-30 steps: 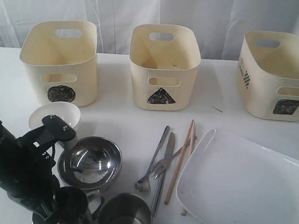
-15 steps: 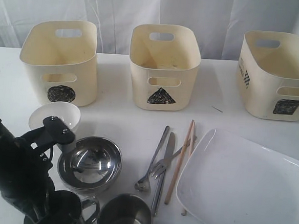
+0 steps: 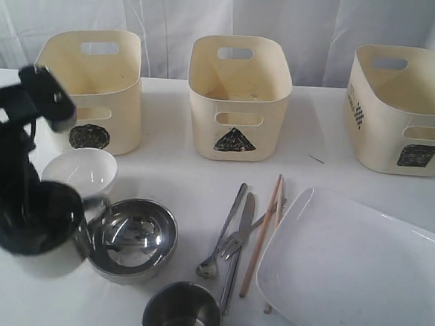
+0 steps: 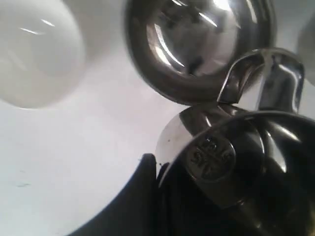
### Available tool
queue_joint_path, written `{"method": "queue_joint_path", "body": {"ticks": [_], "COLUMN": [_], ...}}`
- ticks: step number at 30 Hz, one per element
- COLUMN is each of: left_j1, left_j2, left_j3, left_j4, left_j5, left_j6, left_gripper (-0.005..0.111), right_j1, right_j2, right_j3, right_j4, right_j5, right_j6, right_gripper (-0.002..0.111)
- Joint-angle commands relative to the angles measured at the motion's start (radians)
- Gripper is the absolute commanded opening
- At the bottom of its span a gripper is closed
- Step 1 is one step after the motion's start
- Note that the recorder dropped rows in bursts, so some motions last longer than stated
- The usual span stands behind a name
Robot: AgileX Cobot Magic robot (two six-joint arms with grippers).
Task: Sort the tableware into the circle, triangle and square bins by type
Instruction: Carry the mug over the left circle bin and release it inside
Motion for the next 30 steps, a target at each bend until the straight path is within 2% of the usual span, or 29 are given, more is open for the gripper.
{"method": "queue_joint_path", "body": {"ticks": [1,4,9,13,18,24,26,27,29,30], "left_j1": [0.015,0.075,0.204,0.277,0.317,0.317,0.321,0.325,0.329,0.331], "left_j2": [-0.011,0.037,0.157,0.274,0.461,0.611,0.653,0.674,0.692,0.692], "left_j3": [-0.091,-0.165,-0.319,-0.431,-0.574,-0.675,-0.697,-0.703,-0.703,-0.703], "left_j4": [0.295,0.429,0.438,0.435,0.404,0.373,0.353,0.353,0.353,0.353], "left_j5": [-0.144,-0.231,-0.349,-0.464,-0.486,-0.484,-0.489,-0.495,-0.487,-0.485], "left_j6": [-0.183,-0.314,-0.39,-0.432,-0.432,-0.453,-0.458,-0.458,-0.458,-0.467], "left_gripper": [0.0,0.0,0.0,0.0,0.0,0.0,0.011,0.025,0.04,0.04], "right_j1": [-0.002,-0.002,-0.002,-0.002,-0.002,-0.002,-0.002,-0.002,-0.002,-0.002], "right_j2": [-0.005,-0.005,-0.005,-0.005,-0.005,-0.005,-0.005,-0.005,-0.005,-0.005], "right_j3": [0.004,0.004,0.004,0.004,0.004,0.004,0.004,0.004,0.004,0.004], "right_j4": [-0.005,-0.005,-0.005,-0.005,-0.005,-0.005,-0.005,-0.005,-0.005,-0.005], "right_j5": [-0.005,-0.005,-0.005,-0.005,-0.005,-0.005,-0.005,-0.005,-0.005,-0.005], "right_j6": [0.006,0.006,0.006,0.006,0.006,0.006,0.006,0.006,0.006,0.006], "right_gripper": [0.0,0.0,0.0,0.0,0.0,0.0,0.0,0.0,0.0,0.0]}}
